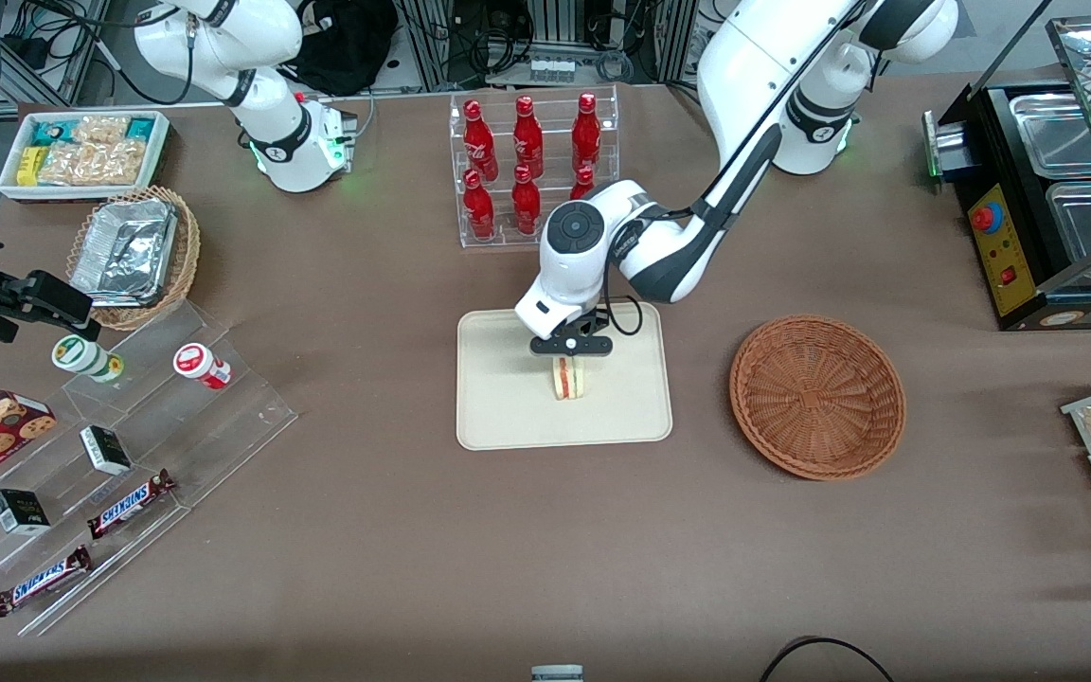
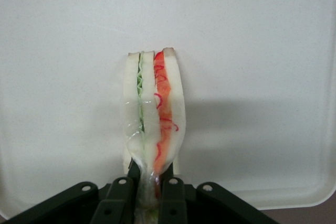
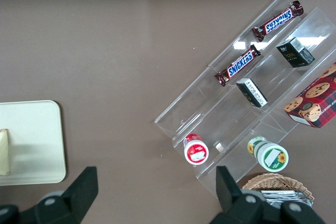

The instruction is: Place sandwich from basket to tray

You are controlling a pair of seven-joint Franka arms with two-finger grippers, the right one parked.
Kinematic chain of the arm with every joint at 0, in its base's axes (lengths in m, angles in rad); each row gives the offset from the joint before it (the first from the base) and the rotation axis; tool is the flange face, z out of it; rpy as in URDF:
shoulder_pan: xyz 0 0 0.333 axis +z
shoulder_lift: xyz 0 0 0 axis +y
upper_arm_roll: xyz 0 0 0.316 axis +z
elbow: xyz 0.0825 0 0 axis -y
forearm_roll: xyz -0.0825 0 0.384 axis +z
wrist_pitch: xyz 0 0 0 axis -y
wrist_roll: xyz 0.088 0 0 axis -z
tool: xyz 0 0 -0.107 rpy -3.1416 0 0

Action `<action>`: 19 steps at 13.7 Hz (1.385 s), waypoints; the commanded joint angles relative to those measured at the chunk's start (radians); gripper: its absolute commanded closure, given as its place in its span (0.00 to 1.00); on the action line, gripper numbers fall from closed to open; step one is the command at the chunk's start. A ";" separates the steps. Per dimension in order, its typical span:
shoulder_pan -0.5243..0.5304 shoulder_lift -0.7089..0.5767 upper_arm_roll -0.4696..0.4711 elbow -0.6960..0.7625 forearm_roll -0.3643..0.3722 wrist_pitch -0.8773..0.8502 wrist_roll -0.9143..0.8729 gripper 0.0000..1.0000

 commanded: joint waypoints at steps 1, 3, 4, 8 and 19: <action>-0.012 -0.002 0.017 0.022 0.021 0.006 -0.047 0.00; -0.010 -0.045 0.026 0.019 0.019 -0.015 -0.073 0.00; -0.010 -0.074 0.050 0.019 0.018 -0.046 -0.084 0.00; 0.026 -0.247 0.073 0.018 0.003 -0.239 -0.135 0.00; 0.463 -0.597 0.075 0.009 -0.098 -0.764 0.383 0.00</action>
